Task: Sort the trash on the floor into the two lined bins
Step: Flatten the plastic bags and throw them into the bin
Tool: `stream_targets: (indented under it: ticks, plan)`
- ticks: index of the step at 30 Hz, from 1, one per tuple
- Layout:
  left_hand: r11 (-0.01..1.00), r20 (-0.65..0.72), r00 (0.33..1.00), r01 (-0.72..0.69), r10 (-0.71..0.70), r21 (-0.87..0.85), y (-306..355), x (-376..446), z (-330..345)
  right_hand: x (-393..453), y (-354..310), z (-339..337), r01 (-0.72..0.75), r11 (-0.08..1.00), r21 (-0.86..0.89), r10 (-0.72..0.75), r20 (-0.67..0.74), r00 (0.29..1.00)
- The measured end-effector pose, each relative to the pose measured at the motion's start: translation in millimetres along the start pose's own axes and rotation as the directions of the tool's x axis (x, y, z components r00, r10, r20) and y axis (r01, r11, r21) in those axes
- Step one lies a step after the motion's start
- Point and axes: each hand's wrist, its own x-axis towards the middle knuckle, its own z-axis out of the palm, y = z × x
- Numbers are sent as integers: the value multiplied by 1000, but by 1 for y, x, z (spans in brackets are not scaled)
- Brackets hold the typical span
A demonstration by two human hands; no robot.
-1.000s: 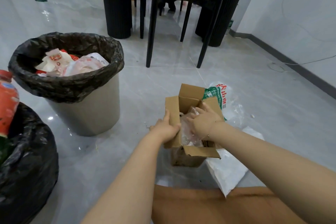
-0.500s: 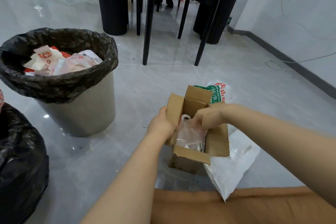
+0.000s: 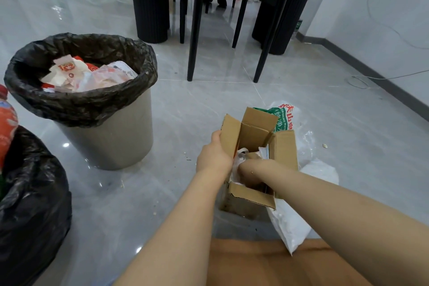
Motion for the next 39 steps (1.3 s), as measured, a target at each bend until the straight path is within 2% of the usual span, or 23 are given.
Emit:
stream_targets:
  ticks: [1, 3, 5, 7, 12, 15, 17, 19, 21, 23, 25, 28, 30, 32, 34, 37, 39]
  plan:
    - [1000, 6, 1000, 2, -2, -5, 1, -1, -1, -1, -2, 0, -5, 998, 61, 5, 13, 1000]
    - [1000, 10, 1000, 2, -2, -22, 3, -4, -1, -4, 1, 5, -8, 989, 148, 19, -71, 997]
    - [999, 1, 1000, -2, 2, -36, 2, -7, -3, -4, 2, 5, 25, 983, 182, 4, -160, 987]
    - [999, -19, 1000, 9, -10, -35, -1, -9, -4, -11, 2, -1, 54, 977, 206, -19, -167, 986]
    - [991, -97, 989, 105, -113, -84, -12, -11, -13, -58, 14, -22, 279, 909, 310, -123, -442, 888]
    - [982, -123, 980, 137, -154, -133, -19, -15, -20, -97, 24, -22, 359, 807, 469, -60, -540, 839]
    - [974, -153, 969, 172, -194, -147, -15, -21, -22, -120, 32, -13, 397, 698, 596, 8, -560, 828]
    - [983, -268, 948, 182, -173, 12, -6, -31, -23, -139, 39, 4, 425, 597, 680, 63, -568, 821]
    - [978, -380, 925, 62, 19, 198, 6, -42, -20, -157, 45, 25, 450, 491, 746, 119, -569, 814]
    - [955, -382, 890, -162, 250, 248, 19, -52, -14, -172, 54, 49, 451, 387, 804, 180, -546, 818]
    - [904, -326, 846, -361, 421, 230, 34, -65, -4, -183, 66, 77, 426, 249, 870, 270, -485, 832]
    - [830, -167, 814, -543, 557, 126, 57, -79, 25, -186, 81, 121, 370, -6, 929, 418, -334, 845]
    - [798, 16, 803, -595, 596, 97, 64, -86, 49, -176, 88, 141, 325, -264, 908, 492, -163, 855]
    - [754, 211, 769, -636, 603, 163, 65, -88, 76, -161, 94, 152, 296, -553, 779, 486, 13, 874]
    - [730, 364, 759, -638, 540, 246, 55, -87, 98, -147, 95, 157, 273, -725, 633, 454, 140, 880]
    - [718, 486, 781, -590, 392, 369, 37, -79, 116, -120, 92, 169, 187, -782, 594, 415, 273, 868]
    - [725, 534, 790, -553, 301, 411, 30, -73, 124, -101, 89, 177, 136, -806, 576, 367, 306, 879]
